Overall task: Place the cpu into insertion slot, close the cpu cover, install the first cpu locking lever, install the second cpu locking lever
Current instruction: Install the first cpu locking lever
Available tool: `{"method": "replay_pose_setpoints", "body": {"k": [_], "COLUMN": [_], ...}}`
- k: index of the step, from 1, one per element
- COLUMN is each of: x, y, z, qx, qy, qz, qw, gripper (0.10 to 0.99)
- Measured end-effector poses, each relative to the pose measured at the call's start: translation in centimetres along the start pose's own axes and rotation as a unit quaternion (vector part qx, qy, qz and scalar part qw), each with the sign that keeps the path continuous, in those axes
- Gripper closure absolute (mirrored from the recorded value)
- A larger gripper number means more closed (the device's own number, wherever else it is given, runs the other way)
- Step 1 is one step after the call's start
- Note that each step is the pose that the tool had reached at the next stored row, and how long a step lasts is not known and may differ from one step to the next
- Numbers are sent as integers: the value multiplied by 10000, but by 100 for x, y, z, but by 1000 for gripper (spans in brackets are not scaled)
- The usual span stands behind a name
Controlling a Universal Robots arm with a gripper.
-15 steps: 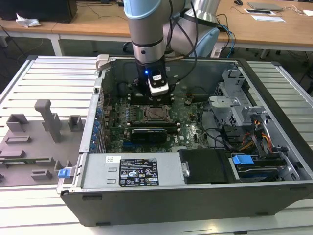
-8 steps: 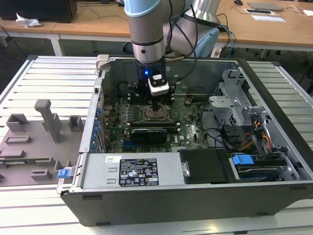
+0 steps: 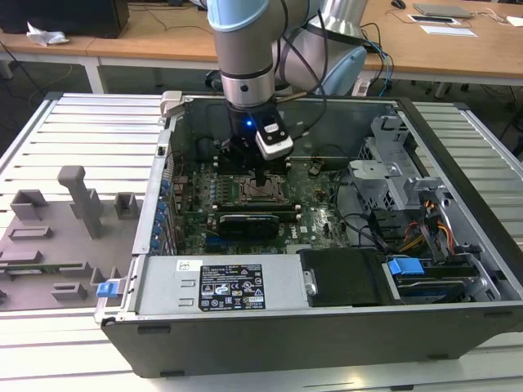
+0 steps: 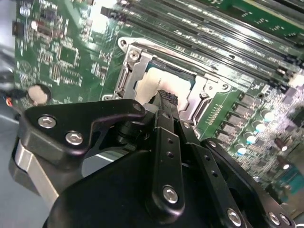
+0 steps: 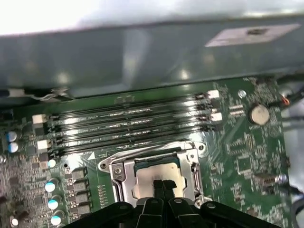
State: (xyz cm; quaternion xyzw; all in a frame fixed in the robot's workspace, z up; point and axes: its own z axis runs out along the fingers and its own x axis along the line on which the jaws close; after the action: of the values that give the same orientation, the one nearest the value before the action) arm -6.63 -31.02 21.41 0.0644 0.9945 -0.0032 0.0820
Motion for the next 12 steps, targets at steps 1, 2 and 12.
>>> {"method": "replay_pose_setpoints", "body": {"k": [1, 2, 12], "x": [1, 2, -10], "y": [0, 0, -113], "z": [6, 10, 26], "qx": [-15, -25, 106], "qy": [4, 9, 106], "qz": [-100, -181, -540], "qw": [9999, 9998, 9984], "gripper": [980, 980, 980]}}
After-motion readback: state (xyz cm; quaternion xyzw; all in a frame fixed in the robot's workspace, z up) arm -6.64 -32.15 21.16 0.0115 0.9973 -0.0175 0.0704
